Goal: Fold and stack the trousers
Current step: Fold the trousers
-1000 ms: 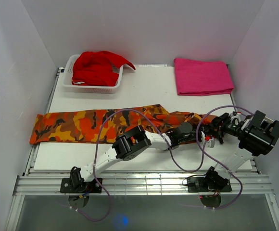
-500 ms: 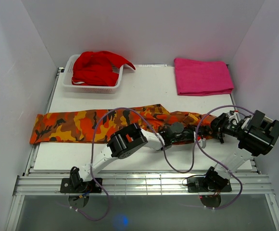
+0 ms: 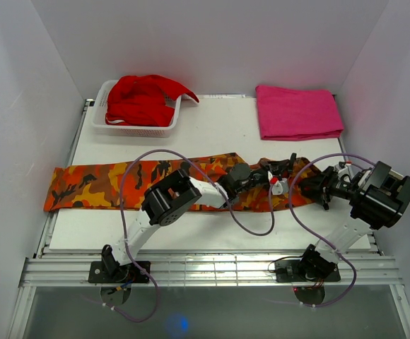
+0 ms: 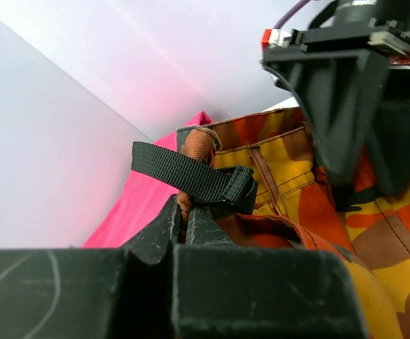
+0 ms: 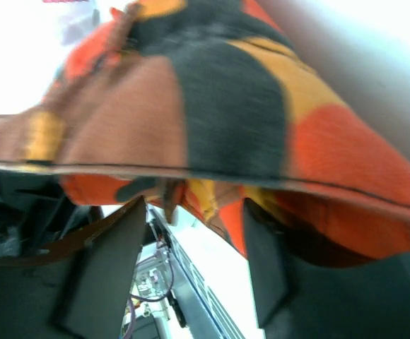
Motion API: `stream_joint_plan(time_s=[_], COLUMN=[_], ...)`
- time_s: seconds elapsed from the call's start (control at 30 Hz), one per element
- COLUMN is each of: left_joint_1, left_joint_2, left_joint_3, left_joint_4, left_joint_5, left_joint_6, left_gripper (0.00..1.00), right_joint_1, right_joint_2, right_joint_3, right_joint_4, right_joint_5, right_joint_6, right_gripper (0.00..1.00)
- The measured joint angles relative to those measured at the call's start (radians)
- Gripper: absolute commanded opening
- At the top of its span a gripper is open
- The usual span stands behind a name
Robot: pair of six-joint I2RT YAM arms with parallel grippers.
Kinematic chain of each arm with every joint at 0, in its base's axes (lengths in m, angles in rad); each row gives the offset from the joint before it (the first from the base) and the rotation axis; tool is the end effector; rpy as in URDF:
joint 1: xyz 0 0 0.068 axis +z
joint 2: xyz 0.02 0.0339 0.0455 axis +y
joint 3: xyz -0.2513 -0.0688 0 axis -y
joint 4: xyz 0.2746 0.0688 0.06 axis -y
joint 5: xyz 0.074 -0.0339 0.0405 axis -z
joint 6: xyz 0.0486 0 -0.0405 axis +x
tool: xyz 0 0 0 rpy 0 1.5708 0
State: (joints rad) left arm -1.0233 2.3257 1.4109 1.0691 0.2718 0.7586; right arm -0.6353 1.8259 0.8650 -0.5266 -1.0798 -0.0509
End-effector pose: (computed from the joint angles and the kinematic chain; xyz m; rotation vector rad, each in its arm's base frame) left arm 0.2630 -0.4564 0.1341 1.2441 0.7148 -0.4104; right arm 0.2652 -0.1423 0.0694 0.6306 2.3034 1.3139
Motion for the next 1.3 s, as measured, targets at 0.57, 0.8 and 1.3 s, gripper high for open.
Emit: stream_joint_plan(time_s=[0.57, 0.8, 1.3], left_joint_1=[-0.028, -0.057, -0.121], left_joint_2=[0.1, 0.245, 0.294], left_joint_3=[0.277, 0.285, 0.213], left_joint_4=[0.014, 0.066, 0.119], left_joint_5=[-0.186, -0.186, -0.155], left_joint_6=[0.056, 0.083, 0.063], left_gripper=[0.0, 0.0, 0.0], right_joint_1=[-0.008, -0.008, -0.013], right_joint_2=[0.052, 0.059, -0.019], right_joint_3=[-0.04, -0.055, -0.129], right_joint_4=[-0.018, -0.032, 0.091], right_joint_5=[0.08, 0.048, 0.082], right_joint_6=[0.003, -0.015, 0.099], right_gripper=[0.48, 0.5, 0.28])
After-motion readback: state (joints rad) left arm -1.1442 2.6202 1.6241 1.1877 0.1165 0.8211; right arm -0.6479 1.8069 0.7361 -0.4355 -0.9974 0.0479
